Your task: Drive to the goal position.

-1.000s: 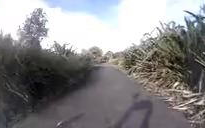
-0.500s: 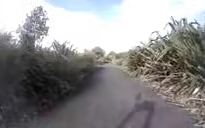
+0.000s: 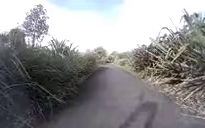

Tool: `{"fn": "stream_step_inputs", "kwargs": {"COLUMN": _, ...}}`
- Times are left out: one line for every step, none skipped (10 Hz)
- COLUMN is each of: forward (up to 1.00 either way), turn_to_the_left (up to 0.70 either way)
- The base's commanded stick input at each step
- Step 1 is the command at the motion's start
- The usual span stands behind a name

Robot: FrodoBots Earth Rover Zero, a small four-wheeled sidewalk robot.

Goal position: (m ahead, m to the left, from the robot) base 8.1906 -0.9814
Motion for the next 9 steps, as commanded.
{"fn": "stream_step_inputs", "kwargs": {"forward": 0.85, "turn_to_the_left": -0.29}}
{"fn": "stream_step_inputs", "kwargs": {"forward": 0.85, "turn_to_the_left": -0.19}}
{"fn": "stream_step_inputs", "kwargs": {"forward": 0.85, "turn_to_the_left": -0.03}}
{"fn": "stream_step_inputs", "kwargs": {"forward": 0.85, "turn_to_the_left": -0.11}}
{"fn": "stream_step_inputs", "kwargs": {"forward": 0.85, "turn_to_the_left": -0.25}}
{"fn": "stream_step_inputs", "kwargs": {"forward": 0.85, "turn_to_the_left": -0.31}}
{"fn": "stream_step_inputs", "kwargs": {"forward": 0.85, "turn_to_the_left": -0.34}}
{"fn": "stream_step_inputs", "kwargs": {"forward": 0.85, "turn_to_the_left": -0.34}}
{"fn": "stream_step_inputs", "kwargs": {"forward": 0.85, "turn_to_the_left": -0.34}}
